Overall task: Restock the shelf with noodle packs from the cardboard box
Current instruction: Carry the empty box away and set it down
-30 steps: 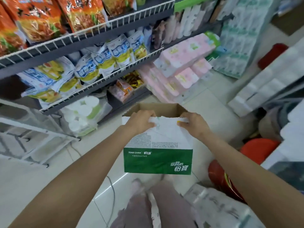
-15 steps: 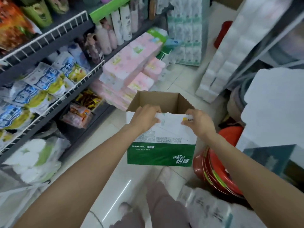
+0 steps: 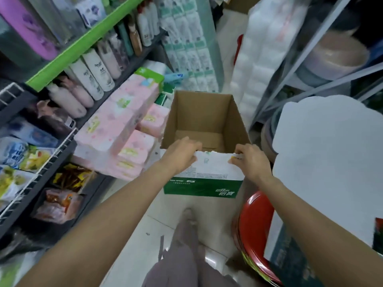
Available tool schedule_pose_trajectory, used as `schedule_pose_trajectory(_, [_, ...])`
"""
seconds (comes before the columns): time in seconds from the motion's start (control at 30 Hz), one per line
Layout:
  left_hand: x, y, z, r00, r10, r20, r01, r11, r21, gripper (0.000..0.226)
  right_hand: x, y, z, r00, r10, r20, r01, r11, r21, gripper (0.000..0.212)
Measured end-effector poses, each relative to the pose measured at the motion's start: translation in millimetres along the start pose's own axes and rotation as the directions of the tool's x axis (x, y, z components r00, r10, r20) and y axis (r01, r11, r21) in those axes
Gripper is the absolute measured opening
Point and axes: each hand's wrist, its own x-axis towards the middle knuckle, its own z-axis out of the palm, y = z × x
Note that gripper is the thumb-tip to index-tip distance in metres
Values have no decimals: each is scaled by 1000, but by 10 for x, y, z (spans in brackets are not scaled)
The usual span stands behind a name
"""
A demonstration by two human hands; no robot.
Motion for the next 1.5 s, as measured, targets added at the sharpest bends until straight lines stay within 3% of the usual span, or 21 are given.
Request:
schedule_pose_trajectory(0.07, [251,-14,-69,999,50,-8,-50,998,39,14,150,92,-59,997,40,-72,-28,986,164,20])
schedule_pose_trajectory(0.13, [486,-32,-140,996,91,4,-91,992,88,12,275,143,-147,970,171,-172,-92,916,390,21])
schedule_pose_trajectory(0.23, [773,-14,-228,993,115,-15,-112,986,121,9,487,250,-264,923,362,-130,-232,792,564,40])
schedule_pose_trajectory(0.37, [1020,119,-253,988,150,-39,-142,976,166,9,656,408,-350,873,486,40,-417,701,578,37])
schedule_pose_trajectory(0.93, [1633,1568,127,930,356,-90,-335,923,190,17,87,1743,-851,693,698,-182,-409,588,698,20])
schedule_pose_trajectory(1.2, [1840,2286,508,922,387,-5,-379,905,194,20,-271,2393,-812,594,781,-193,-474,533,700,26])
schedule_pose_trajectory(1.3, [1951,2526,666,916,401,30,-399,900,173,20,-336,2636,-746,608,756,-243,-482,594,643,39])
schedule_pose_trajectory(1.37, [2003,2663,799,914,402,51,-405,901,153,19,-405,2741,-692,639,685,-349,-494,714,497,46])
schedule_pose_trajectory(1.43, [2047,2812,913,912,405,64,-410,904,124,18,-463,2821,-633,752,523,-401,-474,852,223,39])
schedule_pose_trajectory(1.5, [2105,2943,1022,904,422,73,-428,899,98,19,-498,2895,-605,848,414,-331,-405,909,99,29])
